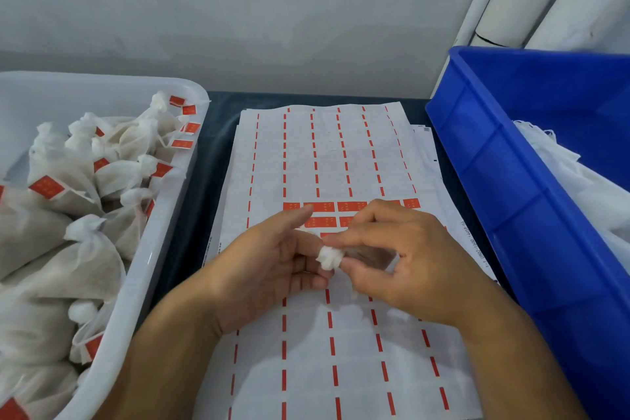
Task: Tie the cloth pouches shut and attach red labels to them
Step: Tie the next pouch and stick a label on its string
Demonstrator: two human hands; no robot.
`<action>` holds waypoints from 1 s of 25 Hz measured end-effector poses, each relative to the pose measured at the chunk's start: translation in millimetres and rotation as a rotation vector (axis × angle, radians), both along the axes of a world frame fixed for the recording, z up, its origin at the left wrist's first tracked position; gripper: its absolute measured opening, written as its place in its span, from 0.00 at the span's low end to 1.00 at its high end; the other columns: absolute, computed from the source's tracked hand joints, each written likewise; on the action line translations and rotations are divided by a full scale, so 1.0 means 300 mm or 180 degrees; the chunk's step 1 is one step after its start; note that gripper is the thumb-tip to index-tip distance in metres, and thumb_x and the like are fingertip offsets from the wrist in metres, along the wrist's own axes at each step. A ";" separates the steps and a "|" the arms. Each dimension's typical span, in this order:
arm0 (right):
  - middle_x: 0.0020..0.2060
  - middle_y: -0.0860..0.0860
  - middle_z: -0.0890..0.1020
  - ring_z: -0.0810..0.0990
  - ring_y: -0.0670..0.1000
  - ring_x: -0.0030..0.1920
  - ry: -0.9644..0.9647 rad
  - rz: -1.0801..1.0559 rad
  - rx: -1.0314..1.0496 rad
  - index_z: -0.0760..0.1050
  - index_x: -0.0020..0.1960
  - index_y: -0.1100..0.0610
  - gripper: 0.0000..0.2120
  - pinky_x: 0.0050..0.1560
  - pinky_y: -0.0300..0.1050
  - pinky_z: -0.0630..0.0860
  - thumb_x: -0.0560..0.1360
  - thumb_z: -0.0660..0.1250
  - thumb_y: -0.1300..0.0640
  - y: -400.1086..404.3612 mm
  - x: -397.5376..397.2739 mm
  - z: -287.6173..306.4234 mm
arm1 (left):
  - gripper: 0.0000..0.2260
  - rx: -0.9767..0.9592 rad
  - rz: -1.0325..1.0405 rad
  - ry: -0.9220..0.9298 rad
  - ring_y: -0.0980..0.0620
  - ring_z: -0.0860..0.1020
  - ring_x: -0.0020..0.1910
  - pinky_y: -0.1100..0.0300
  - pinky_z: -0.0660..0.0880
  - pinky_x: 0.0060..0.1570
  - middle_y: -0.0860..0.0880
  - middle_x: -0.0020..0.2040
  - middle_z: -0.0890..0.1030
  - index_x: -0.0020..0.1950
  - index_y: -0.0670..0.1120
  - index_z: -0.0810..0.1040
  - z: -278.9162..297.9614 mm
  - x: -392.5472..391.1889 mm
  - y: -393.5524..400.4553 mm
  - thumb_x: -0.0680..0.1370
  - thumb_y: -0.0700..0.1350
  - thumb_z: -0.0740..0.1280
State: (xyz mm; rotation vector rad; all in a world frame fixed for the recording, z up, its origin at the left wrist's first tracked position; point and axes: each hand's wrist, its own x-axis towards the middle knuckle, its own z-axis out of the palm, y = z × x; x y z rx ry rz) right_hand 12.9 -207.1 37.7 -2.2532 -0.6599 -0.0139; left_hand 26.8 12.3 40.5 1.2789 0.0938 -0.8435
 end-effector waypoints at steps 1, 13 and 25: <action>0.50 0.35 0.77 0.79 0.45 0.53 -0.0028 -0.0014 -0.0055 0.83 0.60 0.41 0.14 0.46 0.36 0.79 0.75 0.72 0.47 -0.002 0.003 -0.001 | 0.30 -0.0054 0.0006 0.0027 0.44 0.77 0.51 0.52 0.77 0.57 0.29 0.59 0.79 0.57 0.34 0.84 0.003 -0.003 -0.003 0.79 0.59 0.58; 0.44 0.41 0.78 0.79 0.47 0.47 -0.0225 -0.0464 0.0368 0.83 0.52 0.51 0.02 0.43 0.37 0.77 0.80 0.71 0.55 0.038 0.014 -0.008 | 0.14 0.0449 -0.0147 -0.0783 0.51 0.83 0.43 0.59 0.81 0.44 0.48 0.48 0.85 0.54 0.52 0.87 0.021 -0.010 0.005 0.75 0.57 0.70; 0.43 0.39 0.78 0.79 0.48 0.46 -0.0072 -0.0526 0.1305 0.76 0.50 0.45 0.04 0.42 0.34 0.75 0.80 0.62 0.50 0.064 -0.001 0.030 | 0.12 0.0235 0.0405 -0.1301 0.54 0.81 0.37 0.64 0.78 0.39 0.50 0.44 0.85 0.46 0.51 0.88 0.032 -0.033 -0.004 0.70 0.56 0.74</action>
